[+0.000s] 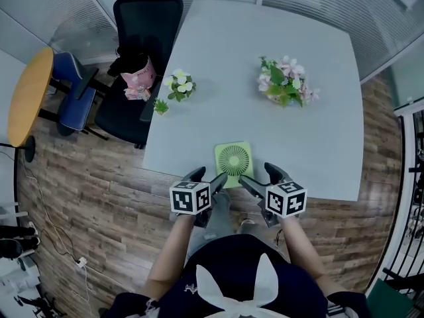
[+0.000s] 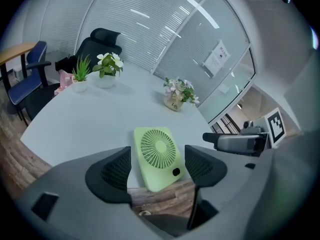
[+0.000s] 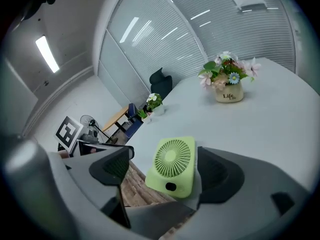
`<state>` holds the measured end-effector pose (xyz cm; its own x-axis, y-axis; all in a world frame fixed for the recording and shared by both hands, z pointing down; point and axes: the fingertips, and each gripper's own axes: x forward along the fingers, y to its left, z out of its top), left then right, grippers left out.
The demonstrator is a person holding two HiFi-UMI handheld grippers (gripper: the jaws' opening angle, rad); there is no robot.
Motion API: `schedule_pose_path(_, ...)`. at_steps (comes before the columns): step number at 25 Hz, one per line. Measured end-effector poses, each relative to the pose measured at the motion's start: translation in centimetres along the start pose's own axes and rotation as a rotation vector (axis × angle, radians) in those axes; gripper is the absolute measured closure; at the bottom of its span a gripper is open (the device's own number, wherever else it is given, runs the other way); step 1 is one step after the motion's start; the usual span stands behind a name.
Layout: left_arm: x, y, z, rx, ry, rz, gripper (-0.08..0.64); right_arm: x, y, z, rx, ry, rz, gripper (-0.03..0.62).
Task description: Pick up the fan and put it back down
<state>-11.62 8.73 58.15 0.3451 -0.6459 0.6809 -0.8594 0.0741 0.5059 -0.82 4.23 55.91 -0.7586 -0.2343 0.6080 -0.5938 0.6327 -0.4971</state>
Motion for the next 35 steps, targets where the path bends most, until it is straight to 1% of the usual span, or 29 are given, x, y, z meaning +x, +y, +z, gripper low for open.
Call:
schedule_pose_path(5,1.5,1.1,-0.5,-0.051,0.026,-0.037,0.235,1.9,-1.6,-1.3,0.067,0.043,0.000,0.178)
schedule_pose_path(12,3.7,2.0,-1.2,-0.090,0.081,-0.076,0.235,4.2,-3.7,-3.2,0.091,0.105,-0.017,0.195)
schedule_pose_path(15,4.6,2.4,-1.2,-0.099,0.098,-0.095,0.235,4.9,-4.2,-3.8,0.102,0.123,-0.024,0.201)
schedule_pose_path(20,5.7,2.5,-1.2,-0.116,0.132,-0.165,0.236,6.2,-4.8,-5.1,0.149,0.155,-0.028,0.207)
schedule_pose_path(23,6.4,2.8,-1.0,-0.115,0.160,-0.180,0.236,6.6,-5.2,-5.6,0.162,0.172,-0.034,0.216)
schedule_pose_path(29,7.8,3.1,-1.2,-0.164,0.225,-0.221,0.236,7.1,-5.3,-6.6,0.185,0.205,-0.028,0.236)
schedule_pose_path(31,8.1,3.1,-1.5,-0.166,0.247,-0.231,0.236,7.3,-5.3,-6.8,0.189,0.209,-0.030,0.244)
schedule_pose_path(35,8.4,3.1,-1.7,-0.161,0.262,-0.244,0.236,7.6,-5.4,-6.7,0.194,0.202,-0.034,0.279)
